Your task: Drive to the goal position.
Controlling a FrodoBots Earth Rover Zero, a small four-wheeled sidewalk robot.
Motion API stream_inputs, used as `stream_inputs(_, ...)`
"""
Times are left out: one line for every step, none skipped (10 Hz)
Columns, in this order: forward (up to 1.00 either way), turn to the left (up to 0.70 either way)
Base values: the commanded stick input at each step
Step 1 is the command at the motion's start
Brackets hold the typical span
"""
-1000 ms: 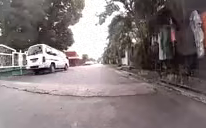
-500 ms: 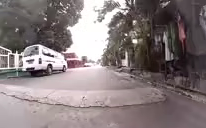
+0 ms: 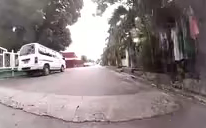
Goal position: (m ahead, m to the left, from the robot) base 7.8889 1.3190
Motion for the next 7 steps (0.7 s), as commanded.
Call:
stream_inputs(0.7, 0.0)
stream_inputs(0.7, 0.0)
stream_inputs(0.7, 0.0)
stream_inputs(0.7, 0.0)
stream_inputs(0.7, 0.0)
stream_inputs(0.7, 0.0)
stream_inputs(0.7, 0.0)
